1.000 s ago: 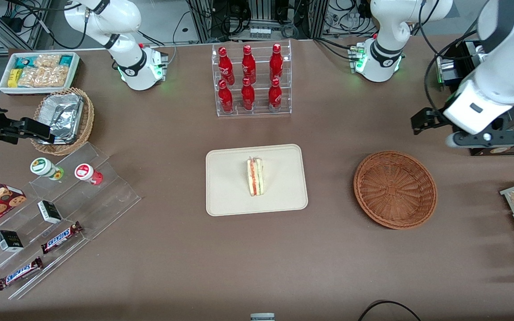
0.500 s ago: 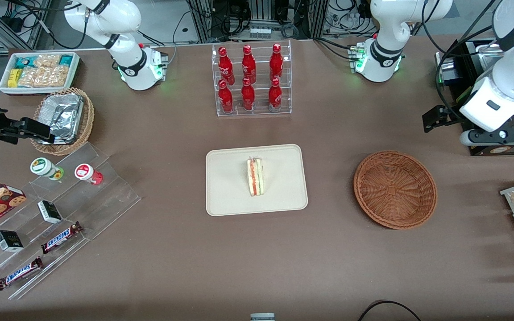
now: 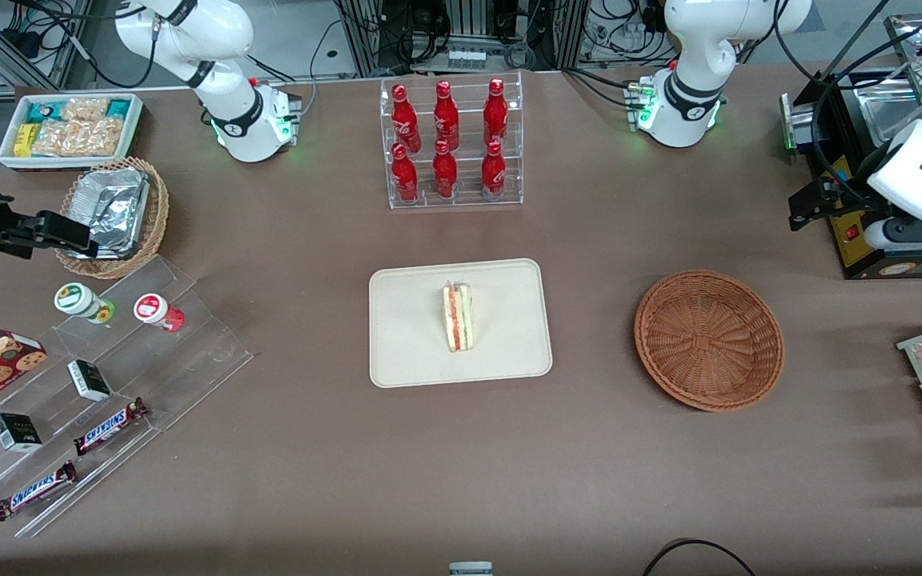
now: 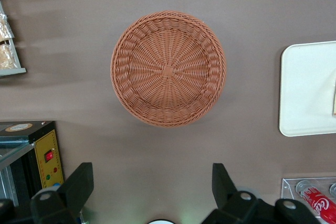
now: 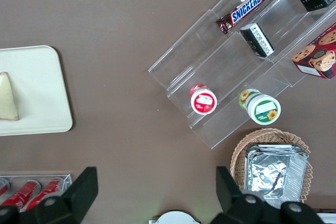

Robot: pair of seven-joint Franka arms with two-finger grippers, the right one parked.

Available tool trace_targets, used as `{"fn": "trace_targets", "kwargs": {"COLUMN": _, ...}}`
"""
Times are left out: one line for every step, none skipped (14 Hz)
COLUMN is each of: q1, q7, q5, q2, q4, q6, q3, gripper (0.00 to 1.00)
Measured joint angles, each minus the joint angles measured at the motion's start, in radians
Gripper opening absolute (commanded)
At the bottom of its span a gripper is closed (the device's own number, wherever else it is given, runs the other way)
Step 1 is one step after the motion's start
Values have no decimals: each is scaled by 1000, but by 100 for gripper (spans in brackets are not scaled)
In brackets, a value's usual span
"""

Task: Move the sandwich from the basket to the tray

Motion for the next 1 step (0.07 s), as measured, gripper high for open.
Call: {"fn": "trace_targets", "kwargs": {"q1": 0, "q7": 0, "q5": 0, "q2": 0, "q4": 2, "q6": 0, "q3": 0, "gripper": 99}}
